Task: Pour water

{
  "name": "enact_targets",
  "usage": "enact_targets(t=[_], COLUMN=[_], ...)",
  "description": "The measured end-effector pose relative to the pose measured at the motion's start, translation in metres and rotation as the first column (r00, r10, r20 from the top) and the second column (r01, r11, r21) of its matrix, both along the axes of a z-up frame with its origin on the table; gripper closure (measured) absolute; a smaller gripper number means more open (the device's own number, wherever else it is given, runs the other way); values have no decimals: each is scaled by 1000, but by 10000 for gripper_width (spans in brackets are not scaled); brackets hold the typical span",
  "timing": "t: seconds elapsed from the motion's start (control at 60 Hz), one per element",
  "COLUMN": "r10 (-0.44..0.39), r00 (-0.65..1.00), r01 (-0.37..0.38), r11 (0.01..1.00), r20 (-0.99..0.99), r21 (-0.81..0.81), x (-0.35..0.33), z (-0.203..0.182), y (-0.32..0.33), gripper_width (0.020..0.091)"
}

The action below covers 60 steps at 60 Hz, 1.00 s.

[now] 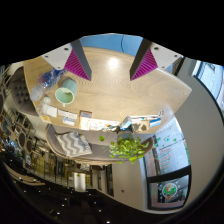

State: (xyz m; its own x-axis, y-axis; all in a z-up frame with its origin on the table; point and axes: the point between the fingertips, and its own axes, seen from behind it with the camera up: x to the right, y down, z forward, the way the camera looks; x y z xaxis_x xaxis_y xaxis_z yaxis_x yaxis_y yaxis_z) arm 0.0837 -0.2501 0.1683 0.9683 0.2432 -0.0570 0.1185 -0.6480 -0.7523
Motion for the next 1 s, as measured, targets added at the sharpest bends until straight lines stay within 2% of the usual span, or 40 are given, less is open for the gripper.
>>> enact_targets(t=[0.133,0.283,0.4,0.55,0.65,0.683,0.733,0.817,1.0], r10=[-69,-206,-312,-363,-373,-366,-359,-351,-340], r00=[998,978,950,931,928,930,933,936,940], r01=[69,206,312,362,368,360,350,337,332], r11=[998,978,947,916,901,901,902,903,917], r20=[16,14,-10,-29,-24,-22,-12,6,-1], r21=[5,28,82,172,229,241,254,265,222], x=[56,124,171,204,214,214,213,216,210], z=[-39,-75,-87,-92,-90,-90,-91,-96,-94], y=[-28,-37,-15,34,64,73,82,95,90], gripper_width=[262,263,261,259,271,297,372,555,717])
